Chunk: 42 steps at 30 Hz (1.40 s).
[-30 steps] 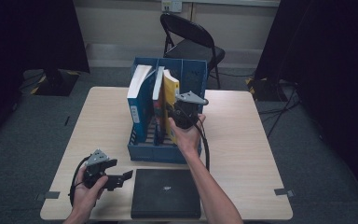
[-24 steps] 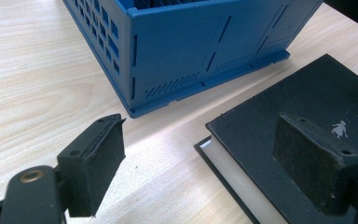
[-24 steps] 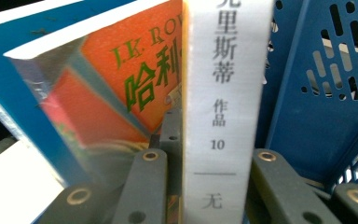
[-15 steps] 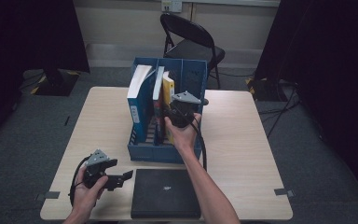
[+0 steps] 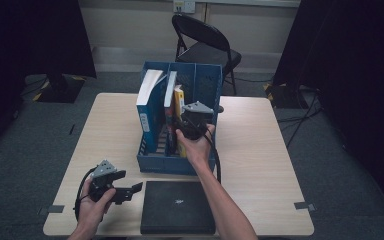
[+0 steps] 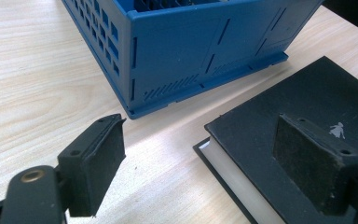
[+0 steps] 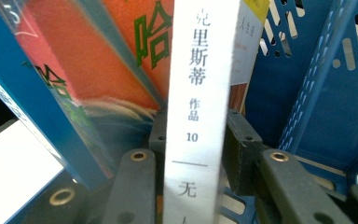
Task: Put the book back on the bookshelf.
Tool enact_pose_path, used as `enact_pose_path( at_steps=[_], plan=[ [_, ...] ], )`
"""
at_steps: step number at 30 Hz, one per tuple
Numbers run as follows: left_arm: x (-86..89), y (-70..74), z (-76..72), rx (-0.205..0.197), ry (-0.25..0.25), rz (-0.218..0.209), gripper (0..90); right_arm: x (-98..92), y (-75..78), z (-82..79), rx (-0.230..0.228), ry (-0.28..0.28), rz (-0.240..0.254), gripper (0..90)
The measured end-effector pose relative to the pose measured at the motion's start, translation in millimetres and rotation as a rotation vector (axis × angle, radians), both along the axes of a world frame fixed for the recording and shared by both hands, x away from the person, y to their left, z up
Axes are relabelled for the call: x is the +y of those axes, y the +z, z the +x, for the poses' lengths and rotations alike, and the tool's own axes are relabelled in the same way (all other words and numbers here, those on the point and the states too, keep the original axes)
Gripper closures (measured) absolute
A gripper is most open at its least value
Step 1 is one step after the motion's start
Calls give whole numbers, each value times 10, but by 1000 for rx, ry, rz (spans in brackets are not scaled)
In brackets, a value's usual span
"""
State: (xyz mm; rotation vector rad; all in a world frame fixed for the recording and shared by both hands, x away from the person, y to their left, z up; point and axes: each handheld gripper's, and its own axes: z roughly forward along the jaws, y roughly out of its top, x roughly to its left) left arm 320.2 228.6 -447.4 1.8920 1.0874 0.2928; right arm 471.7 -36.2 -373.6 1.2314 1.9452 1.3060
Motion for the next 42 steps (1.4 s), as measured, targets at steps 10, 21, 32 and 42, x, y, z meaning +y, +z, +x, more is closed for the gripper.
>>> enact_pose_path(
  at_steps=[10,21,32,42],
  plan=[
    [12,-4,8,7,7,-1,170,-35,-16,-66,4,20,11,668],
    [4,-6,-3,7,10,-4,172,-160,21,-201,-2,89,30,560],
    [-12,-17,9,17,8,-1,174,-195,160,-218,-18,112,35,565],
    [-7,-16,3,17,4,-3,175,-154,299,-135,-7,64,21,632]
  ],
)
